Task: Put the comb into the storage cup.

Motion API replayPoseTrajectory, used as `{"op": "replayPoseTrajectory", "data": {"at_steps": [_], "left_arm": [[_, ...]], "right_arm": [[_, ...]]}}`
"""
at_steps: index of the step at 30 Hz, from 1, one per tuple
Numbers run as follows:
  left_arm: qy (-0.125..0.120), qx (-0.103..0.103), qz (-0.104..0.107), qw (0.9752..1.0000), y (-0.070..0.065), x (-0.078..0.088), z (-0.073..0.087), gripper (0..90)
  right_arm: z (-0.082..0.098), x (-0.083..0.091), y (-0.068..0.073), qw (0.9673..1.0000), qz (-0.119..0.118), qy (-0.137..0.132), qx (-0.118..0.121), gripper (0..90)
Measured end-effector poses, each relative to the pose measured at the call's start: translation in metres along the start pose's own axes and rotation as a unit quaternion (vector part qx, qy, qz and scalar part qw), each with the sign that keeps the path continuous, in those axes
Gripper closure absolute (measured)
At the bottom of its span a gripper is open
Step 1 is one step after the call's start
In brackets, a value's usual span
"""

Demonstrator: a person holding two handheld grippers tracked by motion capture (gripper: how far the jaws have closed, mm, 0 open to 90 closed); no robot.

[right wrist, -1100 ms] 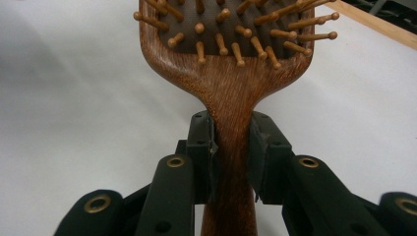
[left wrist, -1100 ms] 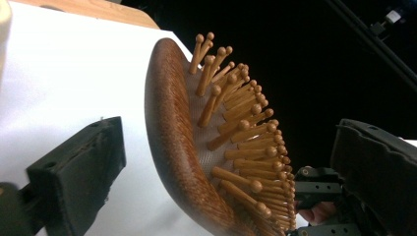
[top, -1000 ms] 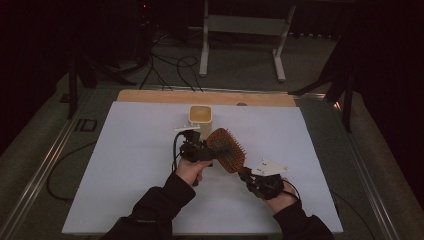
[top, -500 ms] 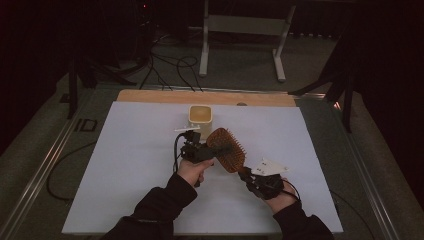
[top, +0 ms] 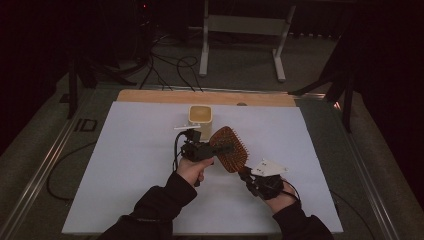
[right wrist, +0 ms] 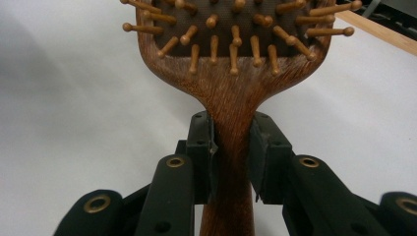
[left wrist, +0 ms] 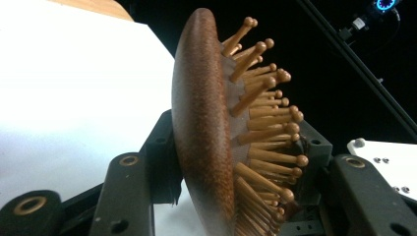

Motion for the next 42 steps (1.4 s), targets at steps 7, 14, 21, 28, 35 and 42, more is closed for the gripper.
{"op": "replayPoseTrajectory", "data": {"at_steps": [7, 14, 21, 28, 35, 42], "left_arm": [[-0.009, -0.011, 0.004, 0.9999, -0.004, 0.0, -0.002, 52.6], [-0.01, -0.02, 0.012, 0.9997, -0.006, 0.001, -0.005, 52.9], [-0.015, -0.04, 0.015, 0.999, -0.012, 0.003, -0.008, 53.7], [-0.015, -0.054, 0.001, 0.9984, -0.016, 0.005, -0.011, 54.0], [-0.017, -0.062, -0.002, 0.9979, -0.018, 0.008, -0.015, 54.0], [-0.022, -0.074, -0.01, 0.997, -0.022, 0.014, -0.022, 54.0]], "right_arm": [[-0.001, 0.001, -0.001, 0.9999, -0.005, -0.014, -0.004, 72.8], [-0.002, 0.002, -0.001, 0.9997, -0.007, -0.021, -0.01, 72.2], [-0.004, 0.002, -0.003, 0.9984, -0.021, -0.038, -0.036, 55.4], [-0.003, 0.0, -0.002, 0.9983, -0.02, -0.031, -0.044, 37.8], [-0.002, -0.004, -0.004, 0.9972, -0.035, -0.028, -0.061, 22.2], [0.001, -0.005, -0.005, 0.9959, -0.058, -0.023, -0.065, 9.9]]}}
Point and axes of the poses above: each handheld gripper's, and its own axes: x roughly backward along the jaws, z roughly out of its underside, y roughly to its left, the point moved 6 cm from there along -x, roughly forward along the jaws, and after that the axes turned 1 degree about y, right-handed, at the moved point
